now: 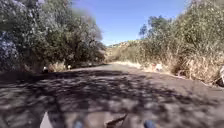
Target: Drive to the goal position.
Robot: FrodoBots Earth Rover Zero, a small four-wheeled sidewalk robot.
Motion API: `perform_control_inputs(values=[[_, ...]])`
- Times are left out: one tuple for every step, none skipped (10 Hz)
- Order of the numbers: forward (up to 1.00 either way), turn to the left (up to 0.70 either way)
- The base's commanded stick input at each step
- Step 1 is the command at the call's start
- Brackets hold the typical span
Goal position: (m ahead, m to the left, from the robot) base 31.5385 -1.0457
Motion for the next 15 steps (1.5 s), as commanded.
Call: perform_control_inputs(values=[[0.85, 0.0], [0.85, 0.0], [0.85, 0.0], [0.85, 0.0], [0.85, 0.0], [0.85, 0.0], [0.85, 0.0], [0.85, 0.0], [0.85, 0.0], [0.85, 0.0], [0.85, 0.0], [0.85, 0.0], [0.85, 0.0], [0.85, -0.34], [0.85, -0.34]])
